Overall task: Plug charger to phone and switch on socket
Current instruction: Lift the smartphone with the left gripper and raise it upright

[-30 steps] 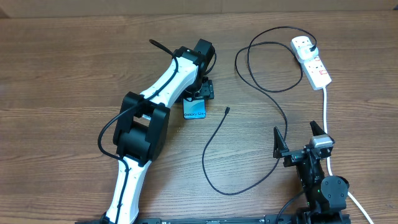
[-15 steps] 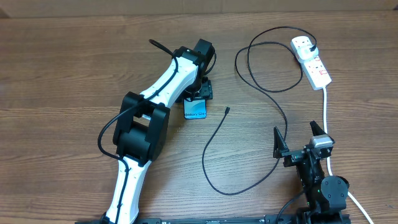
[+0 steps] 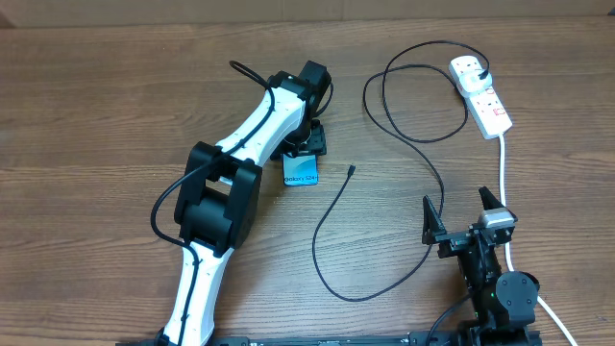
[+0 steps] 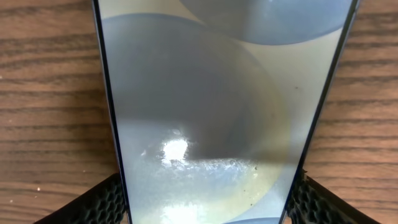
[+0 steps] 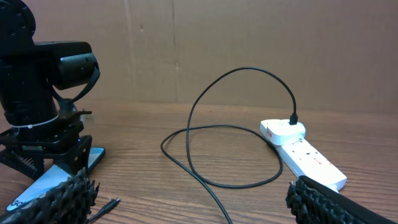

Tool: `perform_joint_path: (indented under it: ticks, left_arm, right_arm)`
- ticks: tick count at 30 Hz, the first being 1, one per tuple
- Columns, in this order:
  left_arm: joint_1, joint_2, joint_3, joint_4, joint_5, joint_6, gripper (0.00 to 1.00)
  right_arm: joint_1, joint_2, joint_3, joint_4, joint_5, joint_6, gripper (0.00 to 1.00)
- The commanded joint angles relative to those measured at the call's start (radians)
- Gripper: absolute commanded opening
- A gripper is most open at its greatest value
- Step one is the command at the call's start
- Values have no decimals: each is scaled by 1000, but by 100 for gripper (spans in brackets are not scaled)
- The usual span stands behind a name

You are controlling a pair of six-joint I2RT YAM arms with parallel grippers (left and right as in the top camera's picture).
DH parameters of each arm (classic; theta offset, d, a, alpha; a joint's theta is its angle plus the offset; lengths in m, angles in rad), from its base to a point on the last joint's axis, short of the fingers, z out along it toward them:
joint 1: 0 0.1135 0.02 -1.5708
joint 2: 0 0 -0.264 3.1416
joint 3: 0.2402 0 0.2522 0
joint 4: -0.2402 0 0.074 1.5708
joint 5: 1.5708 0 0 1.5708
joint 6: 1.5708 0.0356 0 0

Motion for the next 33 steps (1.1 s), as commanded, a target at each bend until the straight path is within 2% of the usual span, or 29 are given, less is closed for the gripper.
perform_joint_path:
  ticks: [1, 8, 16, 33]
  left_arm:
    - [11, 58, 16, -43, -13, 5, 71]
    - [14, 58, 127, -125, 51, 5, 71]
    - [47, 58, 218, -190, 192, 7, 71]
    - [206, 58, 218, -188, 950, 84, 68]
  right_arm:
    - [-5, -8, -10, 4, -5, 5, 100]
    - [-5, -8, -10, 4, -5, 5, 100]
    - [-5, -8, -10, 4, -5, 5, 100]
    - [-5, -8, -10, 4, -5, 5, 100]
